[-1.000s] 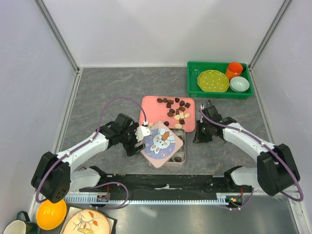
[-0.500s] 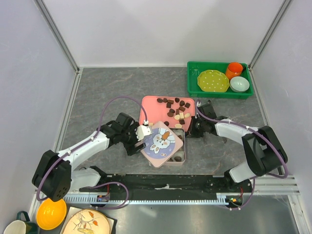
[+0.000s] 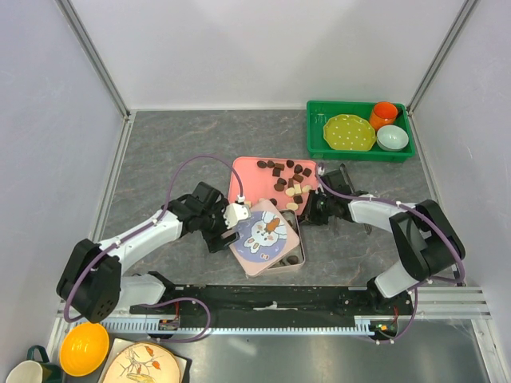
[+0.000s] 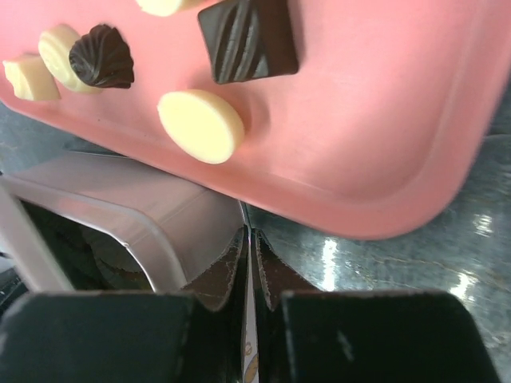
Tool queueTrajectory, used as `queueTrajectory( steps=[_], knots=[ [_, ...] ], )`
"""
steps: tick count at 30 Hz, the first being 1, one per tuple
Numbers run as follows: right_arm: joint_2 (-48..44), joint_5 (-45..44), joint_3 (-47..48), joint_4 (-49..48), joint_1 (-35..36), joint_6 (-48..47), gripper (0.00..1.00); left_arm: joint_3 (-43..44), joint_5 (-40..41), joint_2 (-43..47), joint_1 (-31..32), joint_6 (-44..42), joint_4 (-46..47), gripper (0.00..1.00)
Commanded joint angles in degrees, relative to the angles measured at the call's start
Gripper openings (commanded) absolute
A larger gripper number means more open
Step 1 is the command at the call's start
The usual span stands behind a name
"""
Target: Pack the chocolate
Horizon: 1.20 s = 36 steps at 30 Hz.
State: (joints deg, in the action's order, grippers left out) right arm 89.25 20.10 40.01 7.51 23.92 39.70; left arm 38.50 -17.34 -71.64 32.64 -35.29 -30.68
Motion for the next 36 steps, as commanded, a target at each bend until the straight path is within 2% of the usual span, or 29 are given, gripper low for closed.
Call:
queueTrajectory(
  steps=[1, 21, 28, 36],
  knots=[
    [1.4, 3.4, 2.4, -2.9, 1.5, 0.6, 0.1, 3.9, 0.2, -0.3, 0.9, -1.7, 2.6, 0.91],
    [0.5, 4.2, 1.8, -3.9, 4.3, 2.4, 0.1, 5.8, 0.8, -0.8, 3.0, -0.1, 1.5, 0.9],
    [1.0, 3.1, 0.7, -5.5, 7.3, 4.3, 0.1, 6.5, 1.3, -0.4, 3.5, 0.7, 1.4, 0.9],
    [-0.7, 1.3, -1.4, -4.8, 7.2, 3.3, 0.1, 6.9, 2.2, 0.8, 3.6, 1.2, 0.8, 0.9]
  ],
)
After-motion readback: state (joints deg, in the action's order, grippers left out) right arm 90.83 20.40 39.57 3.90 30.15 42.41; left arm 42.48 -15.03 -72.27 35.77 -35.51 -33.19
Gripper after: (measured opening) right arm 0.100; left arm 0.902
